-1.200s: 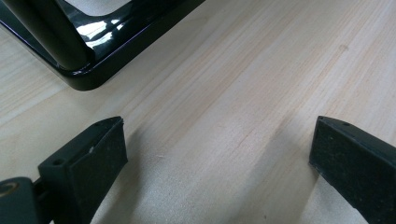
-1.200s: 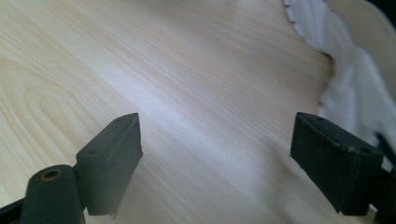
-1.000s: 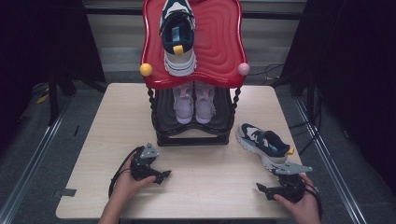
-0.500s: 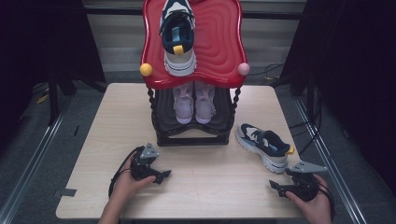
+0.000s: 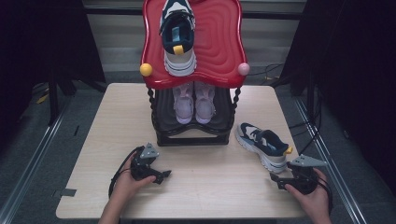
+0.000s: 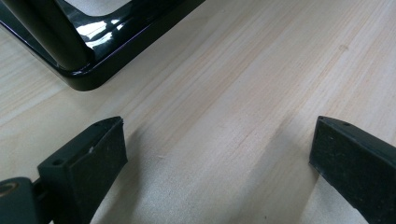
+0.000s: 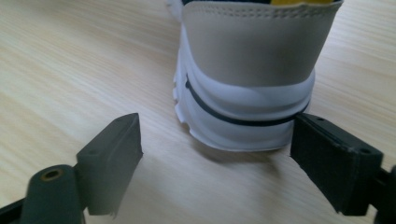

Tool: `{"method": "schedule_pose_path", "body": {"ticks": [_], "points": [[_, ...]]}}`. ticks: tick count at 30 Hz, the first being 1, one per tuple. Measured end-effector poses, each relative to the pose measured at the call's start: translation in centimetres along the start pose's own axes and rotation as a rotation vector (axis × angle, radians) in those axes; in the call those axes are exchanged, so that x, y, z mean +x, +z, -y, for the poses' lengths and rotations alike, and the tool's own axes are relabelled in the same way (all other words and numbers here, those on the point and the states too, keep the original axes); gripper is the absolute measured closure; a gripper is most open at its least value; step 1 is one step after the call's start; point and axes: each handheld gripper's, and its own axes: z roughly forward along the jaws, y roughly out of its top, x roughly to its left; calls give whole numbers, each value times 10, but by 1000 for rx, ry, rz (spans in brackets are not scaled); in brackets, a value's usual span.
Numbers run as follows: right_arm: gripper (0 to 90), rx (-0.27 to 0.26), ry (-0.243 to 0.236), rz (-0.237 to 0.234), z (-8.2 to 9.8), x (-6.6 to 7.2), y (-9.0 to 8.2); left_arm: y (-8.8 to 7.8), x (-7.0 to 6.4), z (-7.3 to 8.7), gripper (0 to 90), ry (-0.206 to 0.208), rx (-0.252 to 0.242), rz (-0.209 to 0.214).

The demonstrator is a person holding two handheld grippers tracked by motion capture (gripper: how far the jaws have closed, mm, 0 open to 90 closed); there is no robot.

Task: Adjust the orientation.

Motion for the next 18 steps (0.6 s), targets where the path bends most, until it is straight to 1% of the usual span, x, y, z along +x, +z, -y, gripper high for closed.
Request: {"method": "schedule_pose_path", "body": {"ticks": [1, 3, 4, 7, 12, 18], "points": [[218, -6, -7, -9, 0, 3, 1, 0, 0, 0, 32, 0, 0, 0], [241, -7, -22, -23, -2, 11, 2, 0, 0, 0, 32, 0, 0, 0], [241, -7, -33, -20, -2, 13, 3, 0, 0, 0, 32, 0, -1, 1], [250, -8, -41, -32, -4, 20, 6, 0, 0, 0, 32, 3, 1, 1], [264, -12, -54, -76, -8, 32, 8, 0, 0, 0, 32, 3, 2, 2], [276, -23, -99, -125, -13, 47, 14, 0, 0, 0, 32, 3, 1, 2]]}}
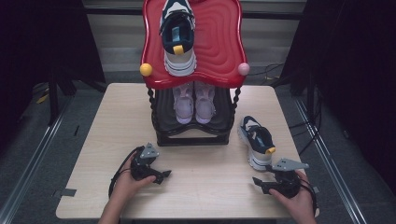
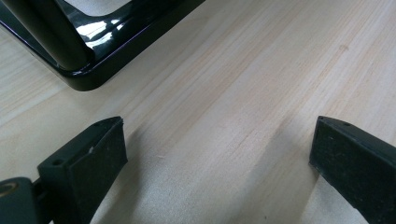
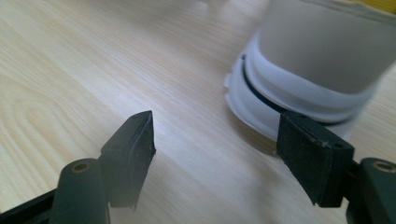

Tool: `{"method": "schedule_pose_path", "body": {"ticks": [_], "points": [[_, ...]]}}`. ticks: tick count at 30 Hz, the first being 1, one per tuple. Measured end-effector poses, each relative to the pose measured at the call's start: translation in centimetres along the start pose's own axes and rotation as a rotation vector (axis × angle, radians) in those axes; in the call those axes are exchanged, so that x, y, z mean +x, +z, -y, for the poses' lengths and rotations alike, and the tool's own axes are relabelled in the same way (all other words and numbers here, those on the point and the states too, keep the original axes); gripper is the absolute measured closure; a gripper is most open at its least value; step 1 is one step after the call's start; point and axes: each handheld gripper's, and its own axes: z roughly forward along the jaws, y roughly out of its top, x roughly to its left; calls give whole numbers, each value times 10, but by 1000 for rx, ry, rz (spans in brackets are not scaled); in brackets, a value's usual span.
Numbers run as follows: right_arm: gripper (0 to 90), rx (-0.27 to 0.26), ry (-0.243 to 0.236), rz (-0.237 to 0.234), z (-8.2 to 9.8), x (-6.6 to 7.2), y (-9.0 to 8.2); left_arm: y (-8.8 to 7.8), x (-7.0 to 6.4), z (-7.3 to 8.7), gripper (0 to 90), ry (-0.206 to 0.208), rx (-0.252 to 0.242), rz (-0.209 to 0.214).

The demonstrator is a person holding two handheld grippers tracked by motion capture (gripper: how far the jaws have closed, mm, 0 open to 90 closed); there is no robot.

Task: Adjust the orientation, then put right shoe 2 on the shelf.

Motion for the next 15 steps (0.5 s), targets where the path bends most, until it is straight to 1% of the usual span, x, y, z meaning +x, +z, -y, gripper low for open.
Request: {"method": "schedule_pose_path", "body": {"ticks": [1, 2, 4, 7, 10, 12, 15], "points": [[276, 2, -2, -8, -1, 2, 1, 0, 0, 0, 32, 0, -1, 0], [275, 15, -5, 0, -2, 4, 1, 0, 0, 0, 32, 0, 0, 0], [277, 18, -13, 0, -2, 3, 2, 0, 0, 0, 32, 0, 0, -1], [280, 3, 26, -6, 1, -4, -1, 0, 0, 0, 32, -1, 0, 0], [274, 8, 36, 12, 4, -9, -4, 0, 0, 0, 32, 0, -1, 0], [268, 6, 55, 32, 5, -13, -6, 0, 0, 0, 32, 0, -2, 0], [257, 6, 60, 58, 6, -19, -6, 0, 0, 0, 32, -1, -1, 0]]}}
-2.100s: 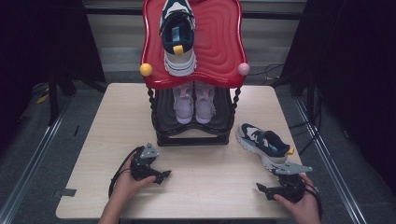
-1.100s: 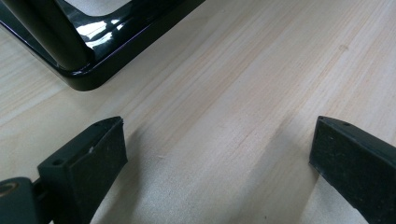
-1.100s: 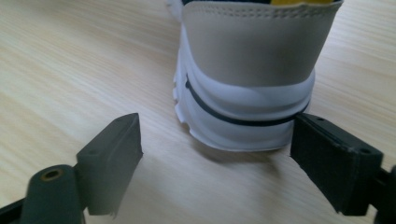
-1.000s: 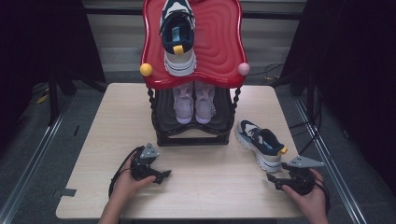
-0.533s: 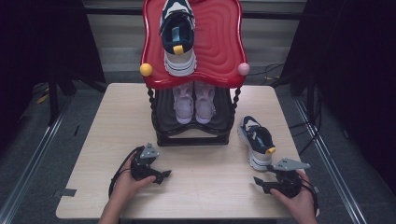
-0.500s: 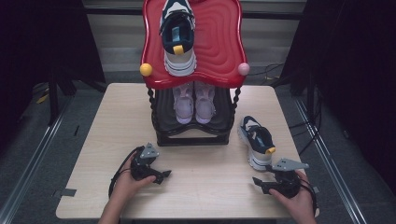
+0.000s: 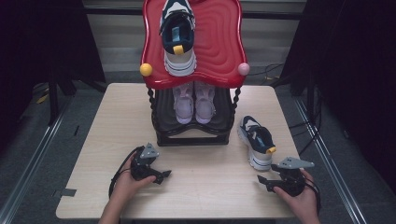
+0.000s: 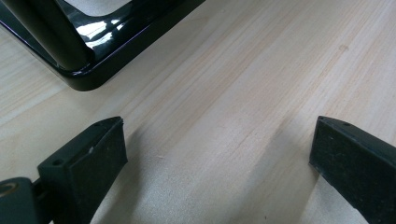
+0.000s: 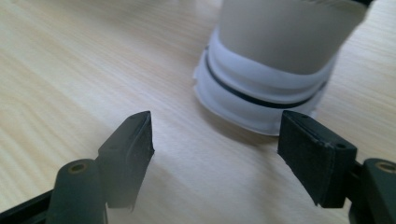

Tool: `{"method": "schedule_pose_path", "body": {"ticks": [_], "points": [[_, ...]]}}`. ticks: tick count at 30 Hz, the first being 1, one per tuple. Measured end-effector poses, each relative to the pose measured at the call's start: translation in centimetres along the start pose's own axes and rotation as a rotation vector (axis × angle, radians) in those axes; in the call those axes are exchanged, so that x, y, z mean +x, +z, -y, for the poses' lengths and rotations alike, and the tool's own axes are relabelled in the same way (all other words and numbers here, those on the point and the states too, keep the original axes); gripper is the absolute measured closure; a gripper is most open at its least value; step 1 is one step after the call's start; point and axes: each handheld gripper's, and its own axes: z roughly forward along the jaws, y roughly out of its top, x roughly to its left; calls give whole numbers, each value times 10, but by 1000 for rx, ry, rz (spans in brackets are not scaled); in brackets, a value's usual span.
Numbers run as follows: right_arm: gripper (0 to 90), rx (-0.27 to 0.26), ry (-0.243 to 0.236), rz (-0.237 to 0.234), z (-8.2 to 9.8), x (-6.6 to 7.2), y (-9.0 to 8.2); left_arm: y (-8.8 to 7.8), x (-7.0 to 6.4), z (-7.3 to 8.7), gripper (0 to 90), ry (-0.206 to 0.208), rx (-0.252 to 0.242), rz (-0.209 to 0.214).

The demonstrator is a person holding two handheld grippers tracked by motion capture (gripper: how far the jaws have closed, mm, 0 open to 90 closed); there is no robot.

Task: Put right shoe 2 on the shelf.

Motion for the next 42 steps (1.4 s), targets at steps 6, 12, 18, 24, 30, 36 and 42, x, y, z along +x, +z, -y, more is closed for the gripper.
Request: {"method": "schedule_pose_path", "body": {"ticks": [6, 12, 18, 24, 30, 36, 42], "points": [[227, 0, 10, 11, -6, -8, 8, 0, 0, 0, 32, 0, 1, 0], [232, -12, 13, -24, -11, -1, 15, 0, 0, 0, 32, 0, 0, 1], [233, -10, -27, -63, -17, 12, 22, 0, 0, 0, 32, 0, 1, 0], [233, 4, -45, -86, -22, 16, 24, 0, 0, 0, 32, 0, 0, 1], [235, 5, -34, -100, -29, 11, 13, 0, 0, 0, 32, 0, 2, 0], [236, 32, -81, -125, -48, 3, -4, 0, 0, 0, 32, 0, 2, 0], [270, 68, -103, -157, -67, -4, -11, 0, 0, 0, 32, 1, 2, -1]]}}
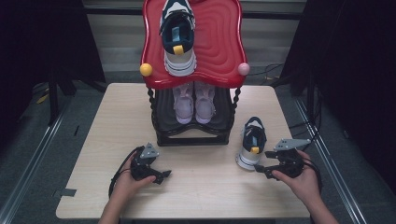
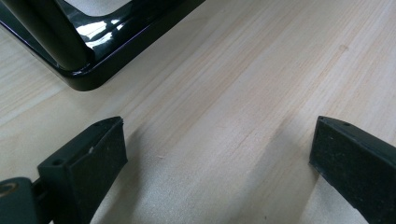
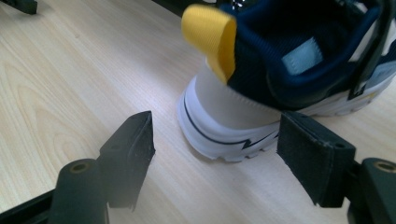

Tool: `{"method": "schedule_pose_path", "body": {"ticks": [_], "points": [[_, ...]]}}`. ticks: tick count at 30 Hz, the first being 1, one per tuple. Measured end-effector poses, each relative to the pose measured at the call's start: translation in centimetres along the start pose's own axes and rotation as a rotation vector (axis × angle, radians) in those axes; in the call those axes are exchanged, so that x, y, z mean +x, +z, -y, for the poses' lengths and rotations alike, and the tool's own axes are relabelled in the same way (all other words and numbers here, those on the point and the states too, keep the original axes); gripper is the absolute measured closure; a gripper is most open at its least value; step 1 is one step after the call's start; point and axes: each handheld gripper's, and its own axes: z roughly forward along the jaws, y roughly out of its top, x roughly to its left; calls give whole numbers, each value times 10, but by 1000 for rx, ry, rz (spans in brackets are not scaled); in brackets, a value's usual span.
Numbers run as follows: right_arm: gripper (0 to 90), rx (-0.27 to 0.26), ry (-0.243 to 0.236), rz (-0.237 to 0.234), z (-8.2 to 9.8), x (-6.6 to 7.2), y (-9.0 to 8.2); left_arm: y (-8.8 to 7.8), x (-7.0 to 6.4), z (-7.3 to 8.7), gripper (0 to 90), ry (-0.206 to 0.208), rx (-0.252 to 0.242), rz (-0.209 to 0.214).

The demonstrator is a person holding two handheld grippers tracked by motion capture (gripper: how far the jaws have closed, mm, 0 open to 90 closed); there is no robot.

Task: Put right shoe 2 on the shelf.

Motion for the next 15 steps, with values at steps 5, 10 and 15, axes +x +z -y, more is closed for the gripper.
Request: {"method": "schedule_pose_path", "body": {"ticks": [5, 10, 15], "points": [[270, 13, -39, -4, -15, -1, -7, 0, 0, 0, 32, 2, 1, -4], [282, 57, -84, -11, -35, -5, -8, 0, 0, 0, 32, 1, 1, -4], [305, 117, -144, -31, -53, -10, -4, 0, 0, 0, 32, 1, 1, -4]]}}
